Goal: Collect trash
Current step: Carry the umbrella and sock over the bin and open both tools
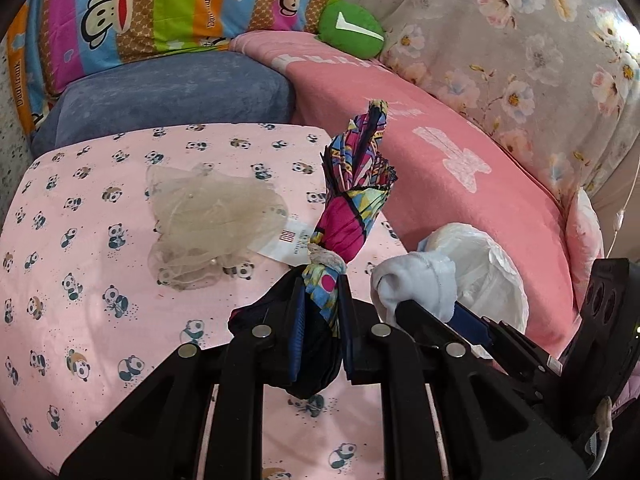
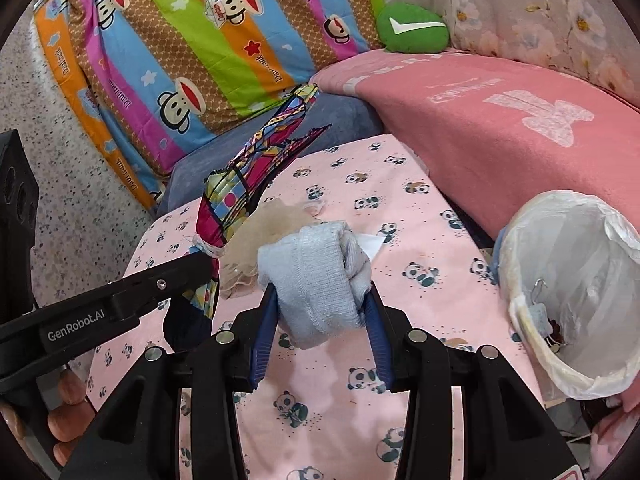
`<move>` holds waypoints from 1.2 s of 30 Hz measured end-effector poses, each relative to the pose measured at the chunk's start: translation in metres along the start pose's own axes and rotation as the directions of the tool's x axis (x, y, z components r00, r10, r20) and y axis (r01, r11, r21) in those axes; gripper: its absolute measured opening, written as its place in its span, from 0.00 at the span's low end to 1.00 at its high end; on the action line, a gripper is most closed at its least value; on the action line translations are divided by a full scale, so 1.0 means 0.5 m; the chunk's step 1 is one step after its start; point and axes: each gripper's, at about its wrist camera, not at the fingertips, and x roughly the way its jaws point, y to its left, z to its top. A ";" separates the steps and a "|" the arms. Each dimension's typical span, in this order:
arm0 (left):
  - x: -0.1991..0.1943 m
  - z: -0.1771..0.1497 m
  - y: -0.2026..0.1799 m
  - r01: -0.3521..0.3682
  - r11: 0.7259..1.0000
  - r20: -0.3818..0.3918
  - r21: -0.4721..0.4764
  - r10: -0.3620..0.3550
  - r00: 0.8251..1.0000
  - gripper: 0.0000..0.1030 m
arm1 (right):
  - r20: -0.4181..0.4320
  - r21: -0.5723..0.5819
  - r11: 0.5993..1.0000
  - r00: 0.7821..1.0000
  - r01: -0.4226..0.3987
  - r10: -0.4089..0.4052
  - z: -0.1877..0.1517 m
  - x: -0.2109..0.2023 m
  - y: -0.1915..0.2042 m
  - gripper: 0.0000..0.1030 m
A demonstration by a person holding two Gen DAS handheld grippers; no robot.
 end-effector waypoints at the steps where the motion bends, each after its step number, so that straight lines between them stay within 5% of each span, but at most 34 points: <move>1: 0.001 0.000 -0.018 0.006 1.000 -0.001 0.014 -0.006 1.000 0.14 | 0.008 0.008 1.000 1.000 0.006 -0.006 0.000 -0.010 -0.010 0.39; 21: 0.066 -0.033 -0.284 0.101 0.972 -0.074 0.213 -0.087 0.993 0.14 | 0.098 0.204 0.971 0.984 0.124 -0.147 -0.021 -0.158 -0.261 0.39; 36: 0.140 -0.057 -0.408 0.152 0.943 -0.155 0.297 -0.109 0.982 0.15 | 0.109 0.322 0.930 0.969 0.176 -0.221 -0.047 -0.195 -0.391 0.40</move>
